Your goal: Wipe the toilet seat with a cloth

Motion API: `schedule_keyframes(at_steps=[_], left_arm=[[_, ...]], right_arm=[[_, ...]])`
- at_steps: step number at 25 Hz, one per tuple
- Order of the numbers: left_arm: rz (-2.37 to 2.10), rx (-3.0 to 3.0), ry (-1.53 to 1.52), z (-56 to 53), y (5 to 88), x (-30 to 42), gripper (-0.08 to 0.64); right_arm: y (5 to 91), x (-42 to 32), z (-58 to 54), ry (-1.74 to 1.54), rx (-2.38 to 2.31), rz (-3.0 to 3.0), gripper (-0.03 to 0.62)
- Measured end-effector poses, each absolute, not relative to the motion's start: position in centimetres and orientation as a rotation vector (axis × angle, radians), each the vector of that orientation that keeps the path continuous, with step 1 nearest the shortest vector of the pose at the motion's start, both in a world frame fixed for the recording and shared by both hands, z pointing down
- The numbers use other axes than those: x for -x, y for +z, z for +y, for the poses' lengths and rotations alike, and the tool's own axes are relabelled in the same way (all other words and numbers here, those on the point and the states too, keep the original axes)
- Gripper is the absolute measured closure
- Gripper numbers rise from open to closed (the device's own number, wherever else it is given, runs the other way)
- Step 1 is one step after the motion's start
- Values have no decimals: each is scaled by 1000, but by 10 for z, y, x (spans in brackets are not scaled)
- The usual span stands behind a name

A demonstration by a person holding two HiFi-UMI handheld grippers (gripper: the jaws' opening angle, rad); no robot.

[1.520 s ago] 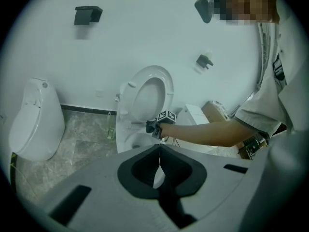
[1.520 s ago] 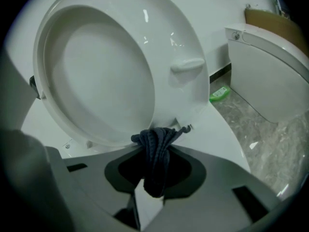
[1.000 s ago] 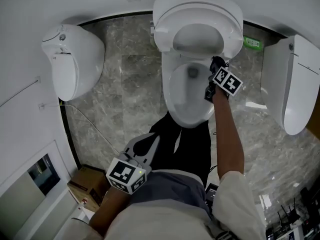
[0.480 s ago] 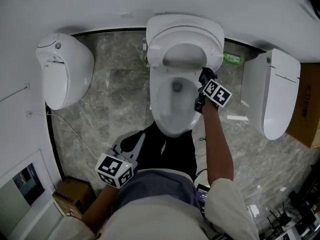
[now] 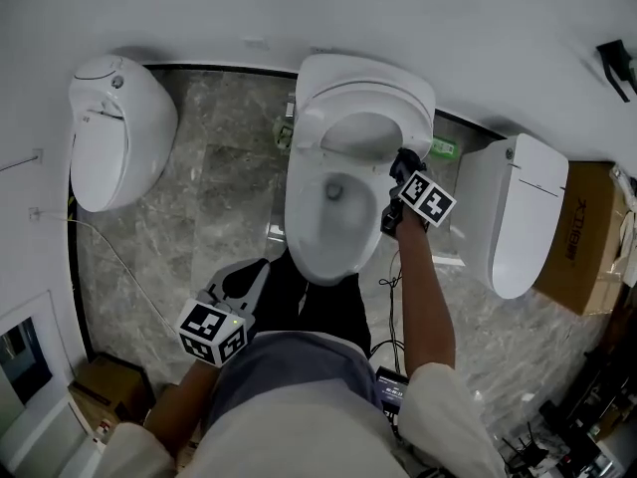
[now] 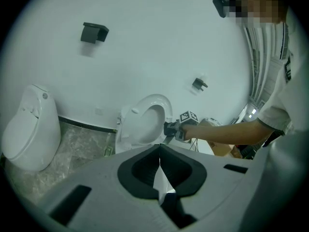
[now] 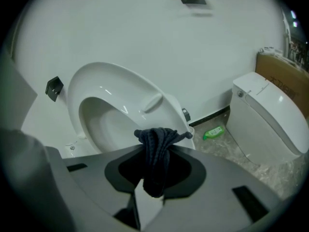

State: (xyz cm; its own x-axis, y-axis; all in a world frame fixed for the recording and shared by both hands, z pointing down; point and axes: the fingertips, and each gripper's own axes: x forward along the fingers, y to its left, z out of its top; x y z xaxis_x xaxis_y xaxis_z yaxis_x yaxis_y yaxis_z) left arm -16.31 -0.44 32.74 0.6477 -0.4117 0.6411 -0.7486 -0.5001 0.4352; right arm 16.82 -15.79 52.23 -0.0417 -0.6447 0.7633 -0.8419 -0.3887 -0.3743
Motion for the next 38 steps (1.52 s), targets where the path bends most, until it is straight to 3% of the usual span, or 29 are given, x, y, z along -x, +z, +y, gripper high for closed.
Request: schedule_keyframes(at_steps=[17, 29, 38], left_arm=[[-799, -2369, 600, -88, 298, 149, 551], [-603, -2745, 811, -200, 303, 34, 551], [-536, -2898, 1183, -273, 334, -29, 549]], right_arm=[[423, -132, -173, 1298, -1969, -1772, 508], [313, -119, -107, 1337, -2084, -1975, 508], [247, -85, -70, 1237, -1976, -2274, 508]])
